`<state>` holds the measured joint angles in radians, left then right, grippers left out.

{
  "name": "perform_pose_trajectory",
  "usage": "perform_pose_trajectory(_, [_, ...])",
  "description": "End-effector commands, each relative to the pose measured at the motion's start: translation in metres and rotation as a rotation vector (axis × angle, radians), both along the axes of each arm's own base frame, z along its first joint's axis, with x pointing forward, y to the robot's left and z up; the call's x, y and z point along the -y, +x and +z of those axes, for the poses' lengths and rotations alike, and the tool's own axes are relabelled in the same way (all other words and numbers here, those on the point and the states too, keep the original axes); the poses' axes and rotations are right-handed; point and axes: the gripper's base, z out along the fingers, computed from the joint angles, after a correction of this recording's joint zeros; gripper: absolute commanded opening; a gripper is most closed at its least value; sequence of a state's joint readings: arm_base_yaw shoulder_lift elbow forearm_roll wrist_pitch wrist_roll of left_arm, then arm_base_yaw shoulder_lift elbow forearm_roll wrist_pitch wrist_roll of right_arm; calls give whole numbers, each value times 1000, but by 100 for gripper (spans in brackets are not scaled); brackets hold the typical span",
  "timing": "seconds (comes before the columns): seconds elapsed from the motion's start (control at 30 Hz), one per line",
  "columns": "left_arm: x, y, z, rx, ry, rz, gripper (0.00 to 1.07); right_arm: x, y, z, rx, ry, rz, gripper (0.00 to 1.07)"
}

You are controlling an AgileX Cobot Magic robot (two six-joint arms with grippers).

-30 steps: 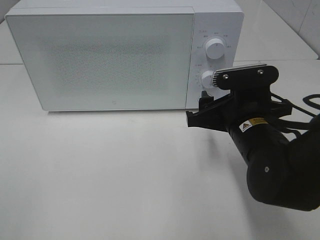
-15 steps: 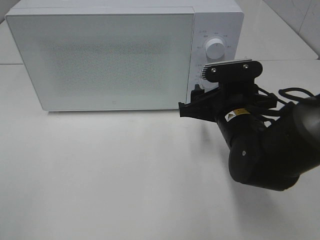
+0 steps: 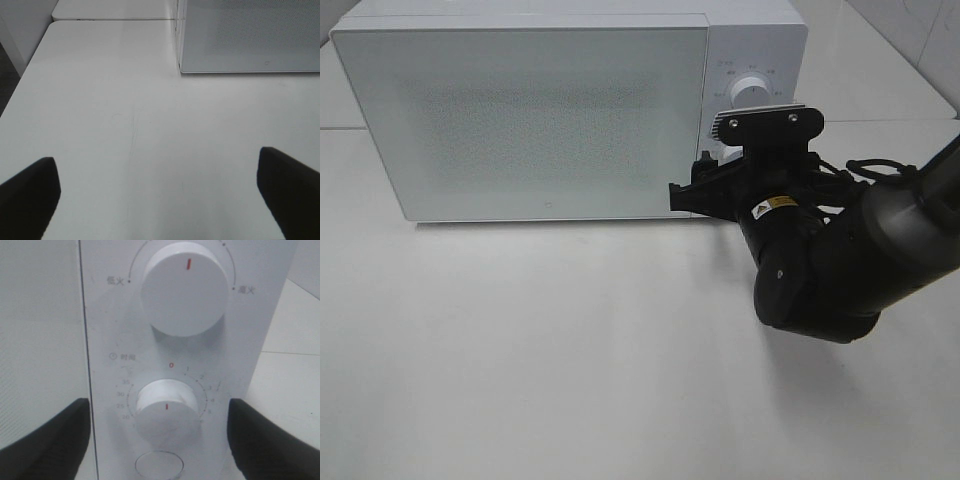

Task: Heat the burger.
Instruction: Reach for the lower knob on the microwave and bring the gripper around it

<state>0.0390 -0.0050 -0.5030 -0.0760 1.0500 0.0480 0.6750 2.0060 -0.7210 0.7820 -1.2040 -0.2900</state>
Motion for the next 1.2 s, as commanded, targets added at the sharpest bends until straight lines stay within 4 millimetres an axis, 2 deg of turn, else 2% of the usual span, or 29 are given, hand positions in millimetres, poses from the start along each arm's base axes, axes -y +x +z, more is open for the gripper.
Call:
perform_pose_trajectory(0.03, [0,-2,0,31,-4,8,100,1,9,1,13,16,-3,75])
perform_pose_trajectory(0.27, [0,-2,0,31,-3,7,100,-3,19,-10,0,33,-13,75])
perform_pose_trajectory(0.67, [0,-2,0,31,-3,7,100,4,27,-8,12,42,-43,75])
perform_pose_trajectory(0.83, [0,-2,0,31,-3,7,100,5,28,-7,20,39,-33,69])
perform_pose_trajectory(0.9, [0,-2,0,31,-3,7,100,5,28,-7,19,39,-33,60])
perform_pose_trajectory(0.93, [0,-2,0,31,-3,7,100,5,28,-7,19,39,-33,60])
perform_pose_trajectory(0.97, [0,-2,0,31,-3,7,100,5,28,-7,19,39,-33,55])
perform_pose_trajectory(1.0, [0,-2,0,31,-3,7,100,5,28,-7,19,39,-33,42])
perform_pose_trajectory(1.03, [0,-2,0,31,-3,7,100,5,28,-7,19,39,-33,42])
perform_pose_trajectory(1.07, [0,-2,0,31,-3,7,100,4,28,-7,18,39,-32,29])
perform_pose_trajectory(1.1, [0,-2,0,31,-3,7,100,4,28,-8,15,39,-32,22])
perform_pose_trajectory(1.13, [0,-2,0,31,-3,7,100,4,28,-8,15,39,-32,22])
perform_pose_trajectory(1.17, [0,-2,0,31,-3,7,100,4,28,-8,15,39,-32,11])
perform_pose_trajectory(1.2, [0,-2,0,31,-3,7,100,4,28,-8,15,39,-32,6])
